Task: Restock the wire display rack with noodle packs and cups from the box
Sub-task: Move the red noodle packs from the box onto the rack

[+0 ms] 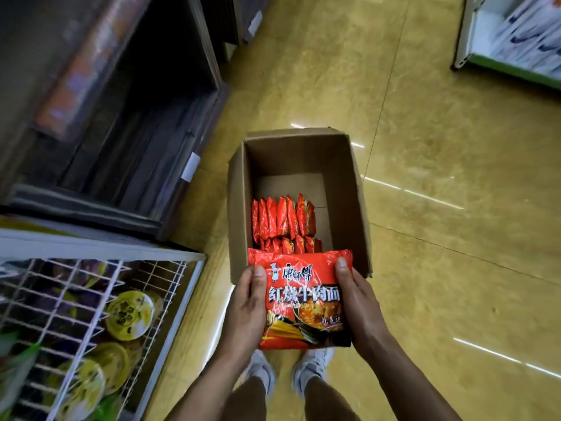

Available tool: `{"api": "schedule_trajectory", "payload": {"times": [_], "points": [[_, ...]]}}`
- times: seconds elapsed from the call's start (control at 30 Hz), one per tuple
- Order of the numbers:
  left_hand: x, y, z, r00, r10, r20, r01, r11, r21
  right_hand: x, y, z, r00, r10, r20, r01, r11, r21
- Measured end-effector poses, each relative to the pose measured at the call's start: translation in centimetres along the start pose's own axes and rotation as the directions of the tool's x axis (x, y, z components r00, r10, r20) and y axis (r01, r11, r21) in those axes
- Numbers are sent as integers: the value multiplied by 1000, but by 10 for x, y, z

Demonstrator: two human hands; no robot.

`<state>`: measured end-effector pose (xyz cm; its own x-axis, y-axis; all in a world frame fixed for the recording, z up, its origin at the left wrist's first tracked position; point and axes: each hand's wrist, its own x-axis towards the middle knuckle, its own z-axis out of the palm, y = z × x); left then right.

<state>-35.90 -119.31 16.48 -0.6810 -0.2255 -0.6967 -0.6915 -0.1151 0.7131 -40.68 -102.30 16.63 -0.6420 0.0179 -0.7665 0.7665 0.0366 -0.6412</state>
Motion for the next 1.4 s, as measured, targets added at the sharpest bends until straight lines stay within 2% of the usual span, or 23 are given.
{"api": "schedule_trajectory", "payload": {"times": [0.27,0.43,0.73,0.97,1.4], "points": [[-78,106,-35,998,69,-7,-69,995,-77,-96,-92,17,979,-157,131,171,980,-101],[-131,130,-57,1000,15,-6,-16,980,-200,-138,-115,29,974,-151,170,173,977,-121],[-219,141,-84,971,39,-235,-132,910,-392,-194,-155,62,900,-191,393,316,906,-282],[-263,137,-105,911,47,-410,-251,852,-459,-230,-174,97,806,-158,570,393,864,-315],[-342,117,-149,748,21,-663,-435,769,-467,-297,-167,171,633,-108,767,558,750,-355]]}}
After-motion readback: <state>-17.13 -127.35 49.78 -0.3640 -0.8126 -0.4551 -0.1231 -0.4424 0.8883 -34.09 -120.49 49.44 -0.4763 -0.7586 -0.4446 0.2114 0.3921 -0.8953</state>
